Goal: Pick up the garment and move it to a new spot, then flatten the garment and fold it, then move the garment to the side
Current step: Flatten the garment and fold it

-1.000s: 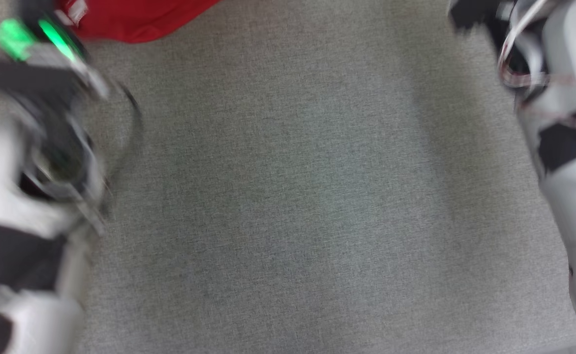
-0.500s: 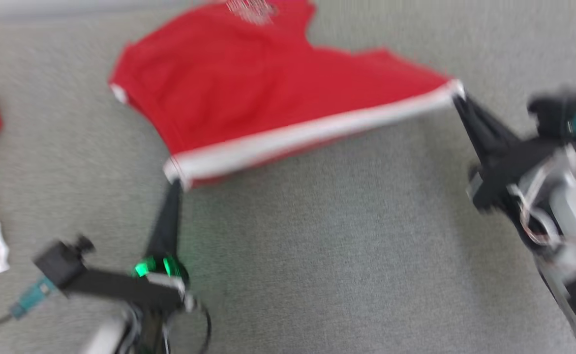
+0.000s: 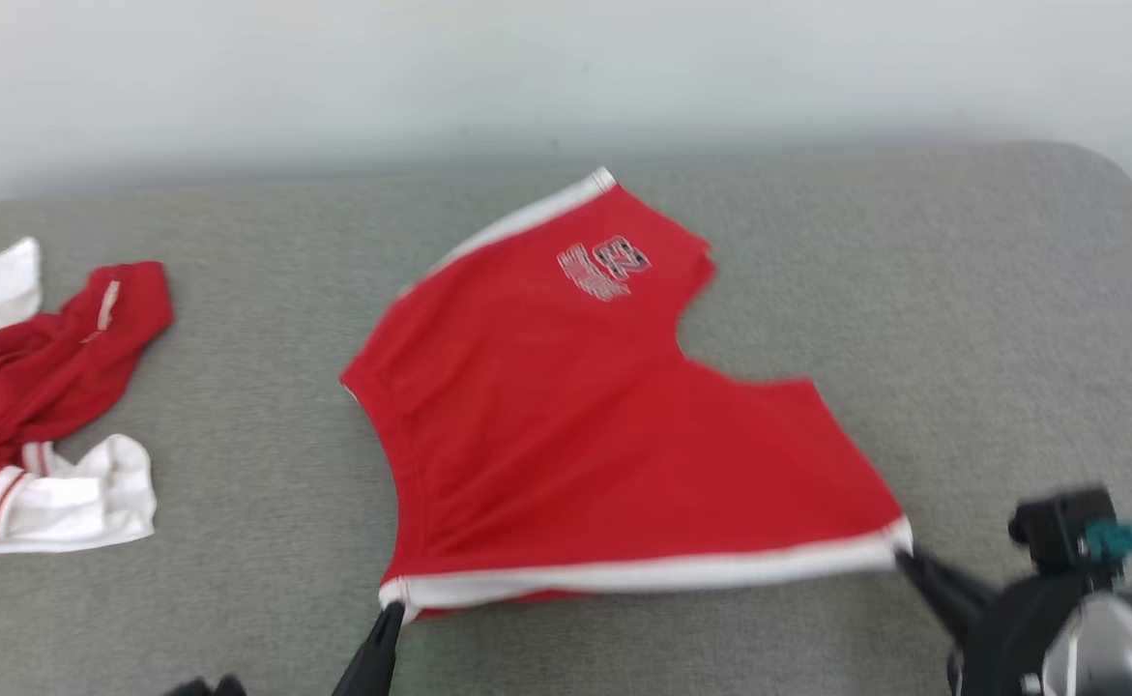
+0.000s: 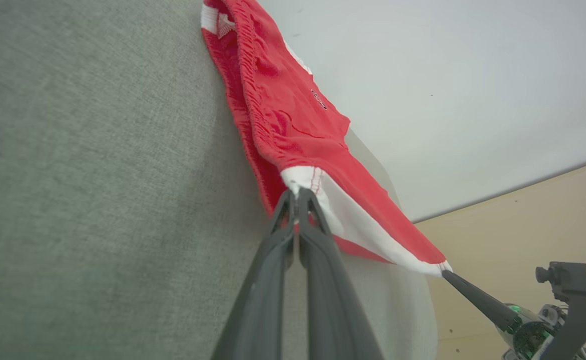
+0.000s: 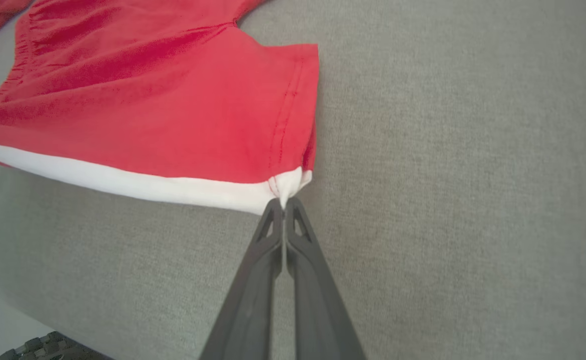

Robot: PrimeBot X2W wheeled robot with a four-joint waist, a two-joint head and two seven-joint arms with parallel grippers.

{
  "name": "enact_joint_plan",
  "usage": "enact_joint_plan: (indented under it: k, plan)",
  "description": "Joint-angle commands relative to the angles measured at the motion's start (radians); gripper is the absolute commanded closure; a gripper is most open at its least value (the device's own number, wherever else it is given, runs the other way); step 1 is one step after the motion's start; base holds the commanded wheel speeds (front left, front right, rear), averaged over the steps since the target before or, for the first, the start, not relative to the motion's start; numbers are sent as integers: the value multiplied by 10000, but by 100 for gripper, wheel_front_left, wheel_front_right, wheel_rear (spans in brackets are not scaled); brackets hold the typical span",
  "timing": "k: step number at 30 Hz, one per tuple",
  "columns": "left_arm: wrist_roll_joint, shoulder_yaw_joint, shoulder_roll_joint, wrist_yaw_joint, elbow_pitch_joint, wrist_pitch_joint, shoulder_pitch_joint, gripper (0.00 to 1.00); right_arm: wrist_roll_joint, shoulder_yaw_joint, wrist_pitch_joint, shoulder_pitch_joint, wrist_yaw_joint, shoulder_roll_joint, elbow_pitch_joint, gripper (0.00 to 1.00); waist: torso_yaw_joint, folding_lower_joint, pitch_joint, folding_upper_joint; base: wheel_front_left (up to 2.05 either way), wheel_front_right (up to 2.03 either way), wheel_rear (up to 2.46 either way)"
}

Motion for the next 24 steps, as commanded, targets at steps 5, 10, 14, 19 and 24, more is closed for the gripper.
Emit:
enact_joint_plan:
  k: [5,10,14,19,24]
  plan:
    - [260,15,343,-19,-232,-40,854,100,181,-533,1869,1951,-22,532,-1437,100,461,4,-352,2,0,0,0]
    - [593,-130,492,258,-395,-42,1311,100,517,-1002,3496,3281,-22,993,-2735,100,555,4,-380,2,0,0,0]
    - [833,-288,607,393,-638,25,1459,100,378,-1349,3983,3483,-22,1075,-3495,100,590,4,-390,2,0,0,0]
    - [1028,-179,517,283,-931,-10,1274,100,270,-1250,3629,2585,-22,606,-3554,100,647,4,-394,2,0,0,0]
    - [1310,-114,434,266,-848,58,404,100,215,-573,2715,630,-22,-299,-2572,100,817,4,-316,2,0,0,0]
